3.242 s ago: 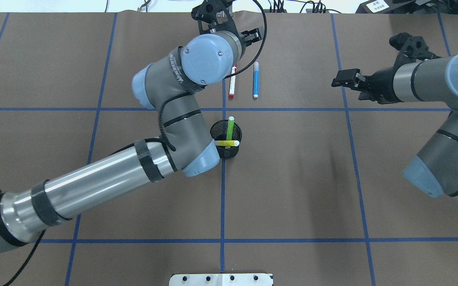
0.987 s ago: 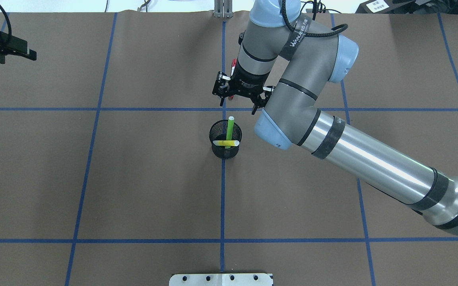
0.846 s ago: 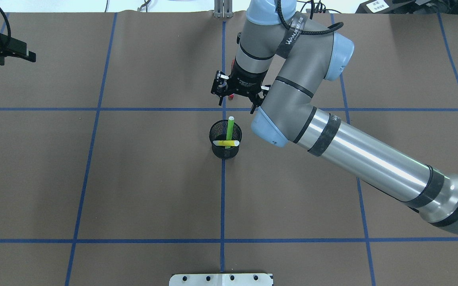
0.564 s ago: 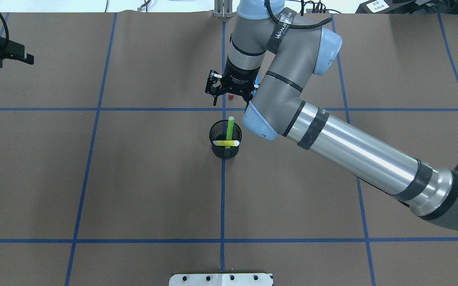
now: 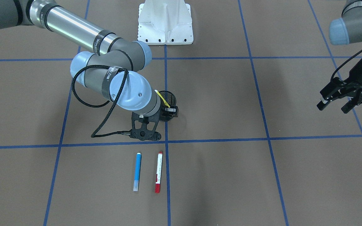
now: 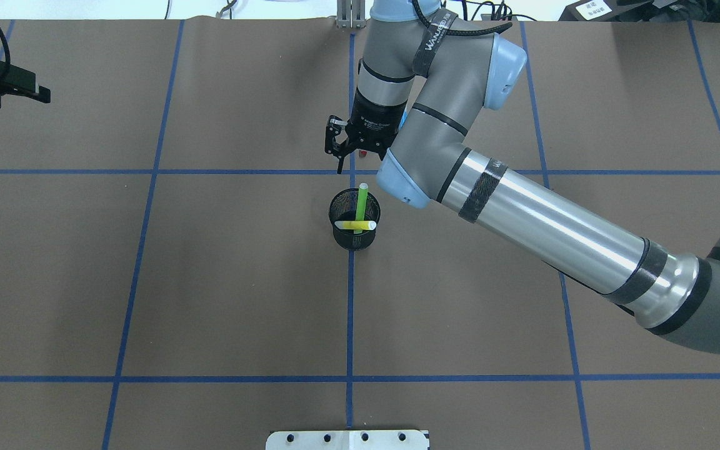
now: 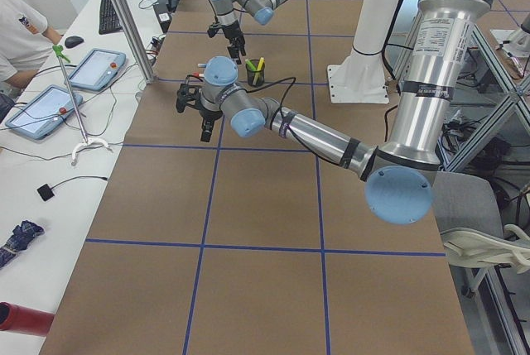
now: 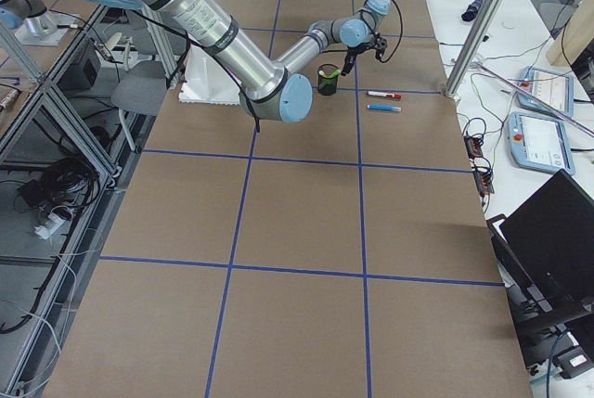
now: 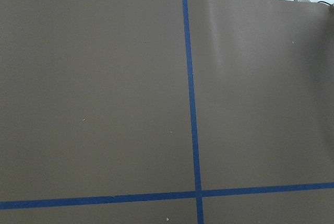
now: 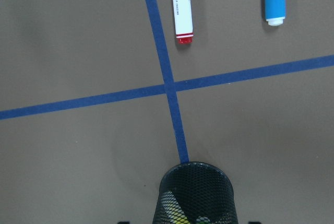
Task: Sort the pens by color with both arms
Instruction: 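Lower the right gripper into the cup and grasp the green marker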
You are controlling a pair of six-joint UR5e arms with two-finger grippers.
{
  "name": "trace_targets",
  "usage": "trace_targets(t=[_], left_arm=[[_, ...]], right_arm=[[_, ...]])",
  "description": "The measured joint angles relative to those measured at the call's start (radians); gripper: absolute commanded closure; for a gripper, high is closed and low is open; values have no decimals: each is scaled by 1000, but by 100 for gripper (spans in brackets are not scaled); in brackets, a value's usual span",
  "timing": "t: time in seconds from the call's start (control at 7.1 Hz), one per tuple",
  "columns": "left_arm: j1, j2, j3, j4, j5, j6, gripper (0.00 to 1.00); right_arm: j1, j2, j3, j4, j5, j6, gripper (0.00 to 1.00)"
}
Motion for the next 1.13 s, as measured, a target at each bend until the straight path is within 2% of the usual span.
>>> trace_targets(t=[0.28,0.99,1.13], left_arm=[[0,0,-7,1,1,-3,1],[1,-2,-14,1,3,-6,1],[1,-3,-16,1,3,-6,1]], right_arm=[[0,-2,-2,-14,7,0,50],[-10,-8,4,-19,10,1,55],[-12,-11,5,-19,10,1,70]])
